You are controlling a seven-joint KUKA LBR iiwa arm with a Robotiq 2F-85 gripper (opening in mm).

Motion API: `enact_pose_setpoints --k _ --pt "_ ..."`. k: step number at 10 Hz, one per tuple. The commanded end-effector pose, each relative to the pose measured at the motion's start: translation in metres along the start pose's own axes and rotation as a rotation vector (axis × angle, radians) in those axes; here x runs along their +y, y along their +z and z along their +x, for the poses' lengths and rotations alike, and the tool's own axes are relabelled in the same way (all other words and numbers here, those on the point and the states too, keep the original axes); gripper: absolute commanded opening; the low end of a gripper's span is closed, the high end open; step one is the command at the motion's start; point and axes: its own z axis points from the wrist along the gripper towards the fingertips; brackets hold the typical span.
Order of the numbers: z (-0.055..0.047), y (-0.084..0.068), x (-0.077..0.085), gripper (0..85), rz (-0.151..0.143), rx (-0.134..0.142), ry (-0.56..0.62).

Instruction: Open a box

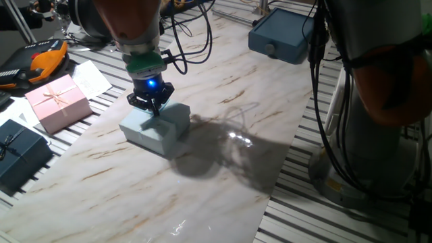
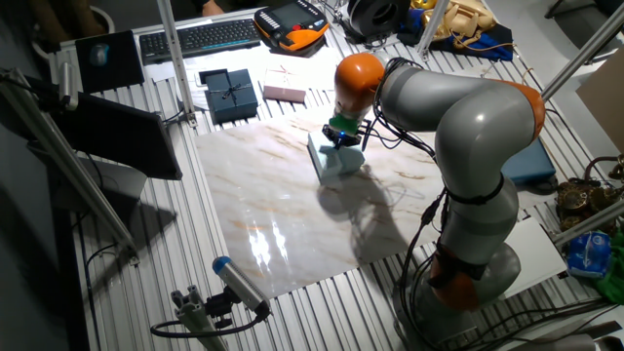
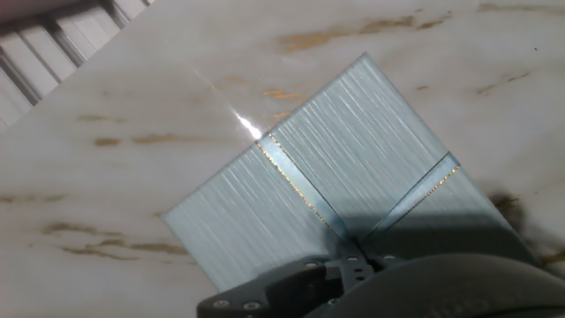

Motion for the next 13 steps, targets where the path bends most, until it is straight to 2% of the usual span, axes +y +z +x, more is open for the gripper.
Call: enact_pose_setpoints --k 1,4,7,10,13 --pt "0.0 -0.001 0.0 0.0 0.002 0.0 -0.004" --pt "0.0 -0.009 0.0 0.0 0.011 0.007 -0.01" --pt "-0.001 -0.013 0.002 0.0 -0.003 0.02 -0.012" --pt "-0.003 -0.029 0.005 0.0 0.0 0.043 -0.019" --pt "-0.004 -0.039 0.007 0.0 0.003 0.05 -0.03"
